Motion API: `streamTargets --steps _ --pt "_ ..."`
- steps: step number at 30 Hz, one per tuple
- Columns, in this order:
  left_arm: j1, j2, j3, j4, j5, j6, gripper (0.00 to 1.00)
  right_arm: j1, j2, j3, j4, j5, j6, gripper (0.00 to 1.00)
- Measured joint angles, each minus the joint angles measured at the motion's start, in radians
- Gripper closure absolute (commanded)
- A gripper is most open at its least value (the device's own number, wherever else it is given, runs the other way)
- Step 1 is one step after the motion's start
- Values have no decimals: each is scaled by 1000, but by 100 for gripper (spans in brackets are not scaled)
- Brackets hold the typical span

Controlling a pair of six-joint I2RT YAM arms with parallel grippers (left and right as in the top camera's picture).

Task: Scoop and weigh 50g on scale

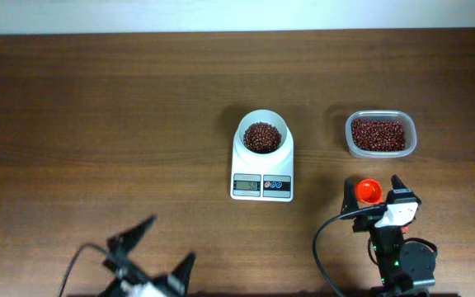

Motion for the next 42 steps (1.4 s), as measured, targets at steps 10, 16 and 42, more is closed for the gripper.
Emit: streamTargets --steps 10,16,42 --pt "1 0 -371 472 -290 -582 1 0 0 0 0 0 0 1" --pt "1 0 -557 642 -348 -623 1 0 0 0 0 0 0 1" --pt "1 18 -692 816 -436 -628 1 0 0 0 0 0 0 1"
